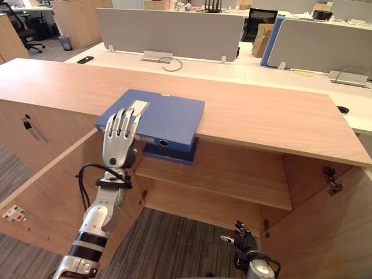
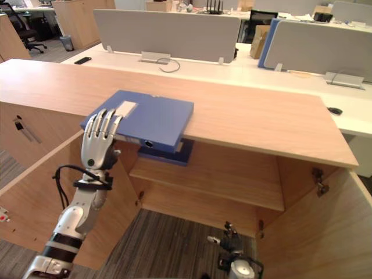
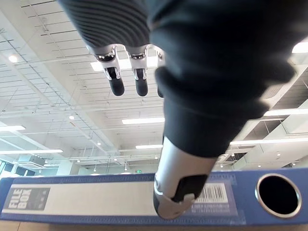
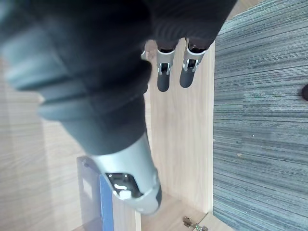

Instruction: Walk over to the cabinet, pick up the folder, carry it to the office cabinet, place the folder inside the office cabinet, then close the office cabinet door

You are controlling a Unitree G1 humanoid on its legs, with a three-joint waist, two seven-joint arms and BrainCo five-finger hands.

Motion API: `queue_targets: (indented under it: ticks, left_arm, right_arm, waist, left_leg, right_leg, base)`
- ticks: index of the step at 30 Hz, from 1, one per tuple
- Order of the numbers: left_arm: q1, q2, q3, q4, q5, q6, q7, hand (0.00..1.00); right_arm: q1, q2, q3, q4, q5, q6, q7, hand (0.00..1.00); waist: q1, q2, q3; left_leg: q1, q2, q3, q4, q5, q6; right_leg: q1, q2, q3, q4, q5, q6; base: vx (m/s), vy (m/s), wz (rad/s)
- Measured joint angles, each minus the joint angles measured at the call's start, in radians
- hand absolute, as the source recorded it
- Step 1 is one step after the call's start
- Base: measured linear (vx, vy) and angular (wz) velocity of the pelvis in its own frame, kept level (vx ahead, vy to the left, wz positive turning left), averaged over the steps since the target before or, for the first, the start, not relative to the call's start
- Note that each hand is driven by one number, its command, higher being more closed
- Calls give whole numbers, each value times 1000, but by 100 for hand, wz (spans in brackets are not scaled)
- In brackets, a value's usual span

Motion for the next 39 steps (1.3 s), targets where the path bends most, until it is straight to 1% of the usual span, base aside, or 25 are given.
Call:
queue_targets:
  ticks: [4,12,13,17,26,34,39]
  left_arm:
    - [-17,0,-2,45,-3,4,-6,0]
    - [-74,0,-18,117,-9,26,-18,0]
    - [-91,0,-21,128,-12,31,-18,100]
    - [-131,0,-26,157,-18,46,-18,100]
    - [-168,-1,-26,226,-53,60,-18,100]
    - [-169,-1,-26,295,-57,66,-19,100]
    - [-169,-1,-24,328,-95,76,-18,100]
  right_arm:
    - [0,0,0,0,0,0,-5,0]
    - [-3,0,0,0,1,0,-7,0]
    - [-3,0,0,1,1,0,-7,0]
    - [-12,0,11,10,2,0,-8,0]
    - [-19,0,30,31,4,1,-11,0]
    - [-27,0,30,31,5,1,-13,0]
    - [-27,0,30,40,5,1,-18,0]
  waist:
    - [-2,0,0]
    - [-6,-1,-1]
    - [-7,-1,-1]
    - [-13,-2,-1]
    - [-19,-3,-2]
    - [-28,-4,-2]
    - [-28,-6,-3]
  left_leg:
    - [0,0,3,-2,1,0]
    - [1,-3,25,-11,2,0]
    - [1,-3,26,-11,2,0]
    - [3,-6,27,-11,3,2]
    - [2,-7,31,-14,4,3]
    - [2,-8,44,-19,4,3]
    - [5,-8,50,-19,4,3]
  right_leg:
    - [-3,0,2,-1,1,0]
    - [-16,1,25,0,6,3]
    - [-16,0,25,0,8,3]
    - [-17,-2,26,-1,10,2]
    - [-22,-3,31,-5,12,2]
    - [-32,-1,44,0,14,3]
    - [-32,-1,51,0,17,3]
  base:
    - [0,0,0]
    - [5,10,-8]
    - [-10,24,-3]
    - [-8,5,0]
    - [-2,3,-1]
    - [11,5,-5]
    - [-3,3,-3]
